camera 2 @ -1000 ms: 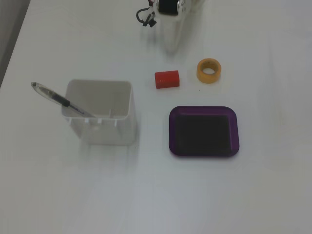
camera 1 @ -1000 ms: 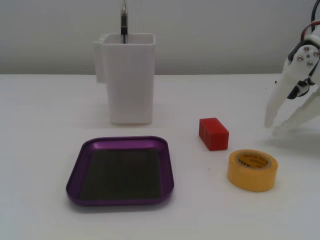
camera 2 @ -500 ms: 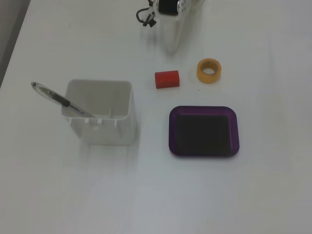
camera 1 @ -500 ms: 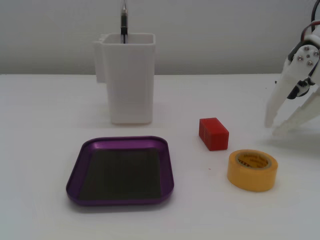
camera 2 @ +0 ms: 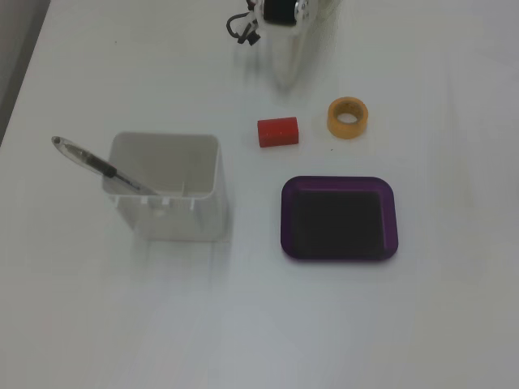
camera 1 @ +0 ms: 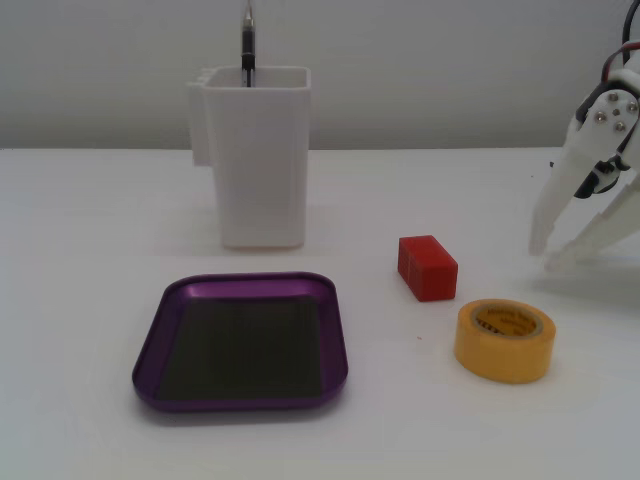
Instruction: Remove the yellow tape from the box.
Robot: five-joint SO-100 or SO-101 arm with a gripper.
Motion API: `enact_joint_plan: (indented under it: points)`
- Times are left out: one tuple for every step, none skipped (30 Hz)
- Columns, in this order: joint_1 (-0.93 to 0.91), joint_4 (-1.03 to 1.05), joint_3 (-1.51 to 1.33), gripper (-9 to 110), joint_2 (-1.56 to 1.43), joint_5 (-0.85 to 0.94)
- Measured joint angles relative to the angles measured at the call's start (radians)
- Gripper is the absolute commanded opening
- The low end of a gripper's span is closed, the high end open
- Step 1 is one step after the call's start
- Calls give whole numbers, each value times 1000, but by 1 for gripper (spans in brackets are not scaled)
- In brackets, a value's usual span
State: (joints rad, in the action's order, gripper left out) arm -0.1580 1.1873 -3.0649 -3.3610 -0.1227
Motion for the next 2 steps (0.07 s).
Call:
enact_joint_plan:
  points:
    - [0,0,0,0,0,0]
    - [0,0,0,0,0,0]
